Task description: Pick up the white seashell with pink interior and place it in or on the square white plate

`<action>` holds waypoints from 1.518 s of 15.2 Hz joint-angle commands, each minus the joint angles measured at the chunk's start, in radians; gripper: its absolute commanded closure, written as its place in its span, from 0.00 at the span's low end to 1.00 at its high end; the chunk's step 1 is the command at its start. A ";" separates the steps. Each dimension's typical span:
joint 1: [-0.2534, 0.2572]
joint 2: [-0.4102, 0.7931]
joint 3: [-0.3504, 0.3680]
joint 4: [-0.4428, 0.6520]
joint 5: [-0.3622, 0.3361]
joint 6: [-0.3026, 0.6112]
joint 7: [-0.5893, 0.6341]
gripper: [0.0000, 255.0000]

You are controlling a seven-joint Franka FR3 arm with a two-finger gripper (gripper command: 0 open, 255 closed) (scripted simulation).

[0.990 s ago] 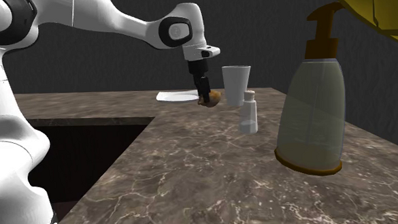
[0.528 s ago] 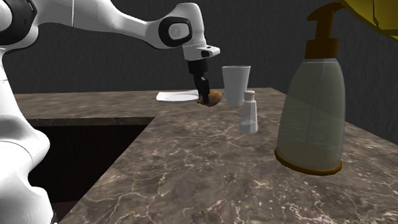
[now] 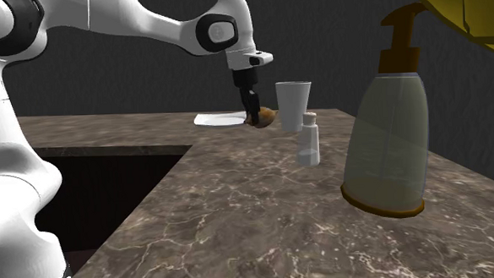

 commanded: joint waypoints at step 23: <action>0.099 0.047 0.100 0.278 -0.059 -0.228 0.214 1.00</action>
